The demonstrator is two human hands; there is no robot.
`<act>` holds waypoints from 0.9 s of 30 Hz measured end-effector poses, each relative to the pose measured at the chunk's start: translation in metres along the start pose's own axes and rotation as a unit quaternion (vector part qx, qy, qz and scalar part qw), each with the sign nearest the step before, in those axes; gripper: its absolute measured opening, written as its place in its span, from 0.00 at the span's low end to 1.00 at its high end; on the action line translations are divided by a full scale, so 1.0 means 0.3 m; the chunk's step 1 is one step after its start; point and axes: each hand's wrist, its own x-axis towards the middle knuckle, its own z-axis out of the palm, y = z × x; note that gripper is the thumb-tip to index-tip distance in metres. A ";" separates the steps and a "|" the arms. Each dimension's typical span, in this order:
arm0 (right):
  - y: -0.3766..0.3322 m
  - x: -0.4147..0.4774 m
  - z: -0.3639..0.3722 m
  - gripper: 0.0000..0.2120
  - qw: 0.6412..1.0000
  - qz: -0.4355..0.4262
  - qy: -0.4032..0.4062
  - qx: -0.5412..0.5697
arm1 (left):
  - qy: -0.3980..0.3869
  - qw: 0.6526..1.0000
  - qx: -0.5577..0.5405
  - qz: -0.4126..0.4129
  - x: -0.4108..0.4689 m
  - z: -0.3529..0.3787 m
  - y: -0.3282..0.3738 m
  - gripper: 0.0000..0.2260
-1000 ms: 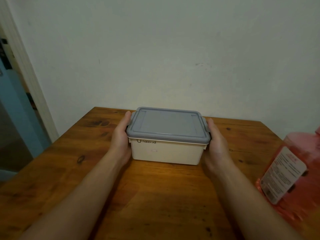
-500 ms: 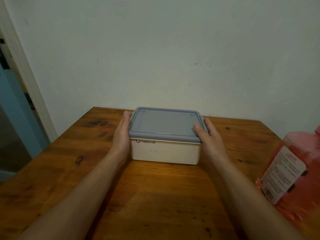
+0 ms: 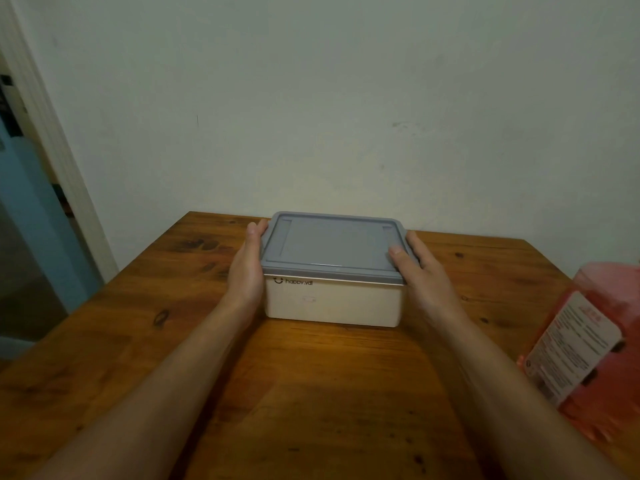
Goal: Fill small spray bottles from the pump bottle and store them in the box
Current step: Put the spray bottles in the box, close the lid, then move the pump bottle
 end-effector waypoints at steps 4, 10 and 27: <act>0.001 -0.005 0.005 0.30 1.000 0.008 0.001 0.010 | 0.006 1.000 -0.010 -0.003 -0.005 0.002 0.006 0.24; -0.001 -0.011 0.040 0.26 0.994 0.045 0.037 0.094 | 0.027 0.996 -0.077 -0.036 -0.029 0.025 0.005 0.15; 0.053 -0.074 0.190 0.33 0.946 0.165 0.181 0.212 | 0.151 0.974 -0.149 -0.083 -0.158 0.130 0.008 0.11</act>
